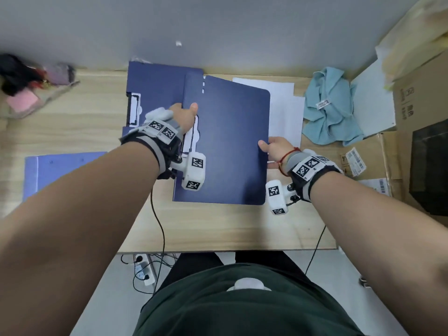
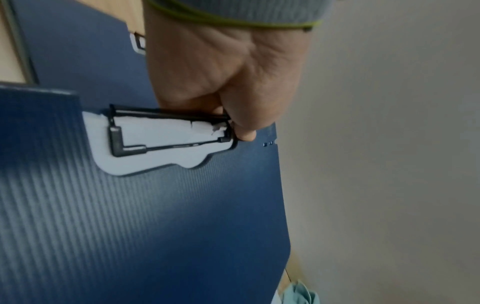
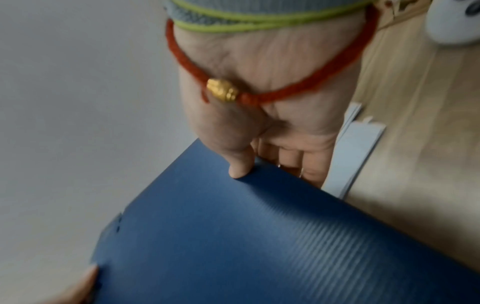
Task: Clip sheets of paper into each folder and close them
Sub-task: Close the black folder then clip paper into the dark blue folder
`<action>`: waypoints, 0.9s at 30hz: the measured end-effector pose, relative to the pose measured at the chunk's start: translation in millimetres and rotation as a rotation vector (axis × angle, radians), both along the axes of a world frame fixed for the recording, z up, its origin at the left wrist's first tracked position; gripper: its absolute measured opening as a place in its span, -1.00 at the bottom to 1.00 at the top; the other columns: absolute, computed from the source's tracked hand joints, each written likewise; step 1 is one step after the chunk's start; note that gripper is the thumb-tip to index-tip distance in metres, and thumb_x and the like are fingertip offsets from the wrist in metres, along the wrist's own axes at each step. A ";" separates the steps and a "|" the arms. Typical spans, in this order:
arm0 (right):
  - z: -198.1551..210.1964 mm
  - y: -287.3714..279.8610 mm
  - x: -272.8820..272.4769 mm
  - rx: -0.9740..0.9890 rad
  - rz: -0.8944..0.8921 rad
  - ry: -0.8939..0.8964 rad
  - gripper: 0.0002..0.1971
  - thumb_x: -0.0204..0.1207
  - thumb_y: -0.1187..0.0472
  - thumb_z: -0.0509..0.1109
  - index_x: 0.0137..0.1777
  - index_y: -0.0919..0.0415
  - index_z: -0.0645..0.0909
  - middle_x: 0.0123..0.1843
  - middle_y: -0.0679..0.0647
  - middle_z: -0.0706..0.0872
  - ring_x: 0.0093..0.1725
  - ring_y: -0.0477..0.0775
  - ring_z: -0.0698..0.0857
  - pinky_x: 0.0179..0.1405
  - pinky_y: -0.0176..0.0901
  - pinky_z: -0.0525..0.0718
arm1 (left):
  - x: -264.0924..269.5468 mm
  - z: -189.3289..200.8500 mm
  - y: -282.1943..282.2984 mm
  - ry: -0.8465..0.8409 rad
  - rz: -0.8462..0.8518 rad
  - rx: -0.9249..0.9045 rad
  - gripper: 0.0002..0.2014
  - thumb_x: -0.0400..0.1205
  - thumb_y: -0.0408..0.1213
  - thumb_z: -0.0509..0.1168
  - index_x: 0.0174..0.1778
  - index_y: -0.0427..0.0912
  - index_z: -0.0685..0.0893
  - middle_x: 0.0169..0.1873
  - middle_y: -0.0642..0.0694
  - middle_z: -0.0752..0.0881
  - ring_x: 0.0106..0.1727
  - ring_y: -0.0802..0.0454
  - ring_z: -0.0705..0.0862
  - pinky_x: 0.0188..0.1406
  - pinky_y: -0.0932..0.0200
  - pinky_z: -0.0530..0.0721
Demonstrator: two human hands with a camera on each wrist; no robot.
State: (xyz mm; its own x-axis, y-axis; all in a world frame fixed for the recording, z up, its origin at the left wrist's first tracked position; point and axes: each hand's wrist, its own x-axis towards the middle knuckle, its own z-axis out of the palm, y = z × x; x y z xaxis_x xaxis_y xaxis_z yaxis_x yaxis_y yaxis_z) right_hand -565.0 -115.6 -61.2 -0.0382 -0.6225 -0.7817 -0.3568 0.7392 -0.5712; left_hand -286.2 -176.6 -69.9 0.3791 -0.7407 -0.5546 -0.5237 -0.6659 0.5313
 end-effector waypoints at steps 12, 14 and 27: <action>9.2 -58.5 136.1 -0.076 -0.067 -0.086 -0.89 0.69 0.17 0.27 -0.01 0.03 0.63 0.00 0.01 0.75 -0.01 0.09 0.72 0.05 0.05 0.75 | 149.1 23.3 33.8 -0.253 -0.253 0.309 -0.05 0.26 0.58 0.22 0.31 -0.15 0.63 0.21 -0.15 0.72 0.17 -0.27 0.69 0.32 -0.15 0.61; 3.3 -67.5 152.9 -0.078 -0.050 -0.065 -0.89 0.68 0.14 0.28 0.07 0.02 0.64 0.07 0.04 0.75 0.06 0.13 0.72 0.11 0.12 0.75 | 161.8 16.6 35.1 -0.290 -0.272 0.327 -0.07 0.22 0.54 0.31 0.33 -0.10 0.59 0.18 -0.14 0.73 0.13 -0.26 0.70 0.28 -0.14 0.64; -31.7 -98.5 217.5 -0.114 0.237 0.451 -0.50 0.52 -0.05 0.44 0.33 0.28 0.57 0.25 0.18 0.71 0.22 0.29 0.68 0.13 -0.09 0.58 | 172.7 -7.9 4.2 -0.431 -0.443 0.429 -0.41 0.56 0.25 0.33 0.26 -0.17 0.47 0.04 -0.19 0.68 0.10 -0.24 0.68 0.04 0.00 0.55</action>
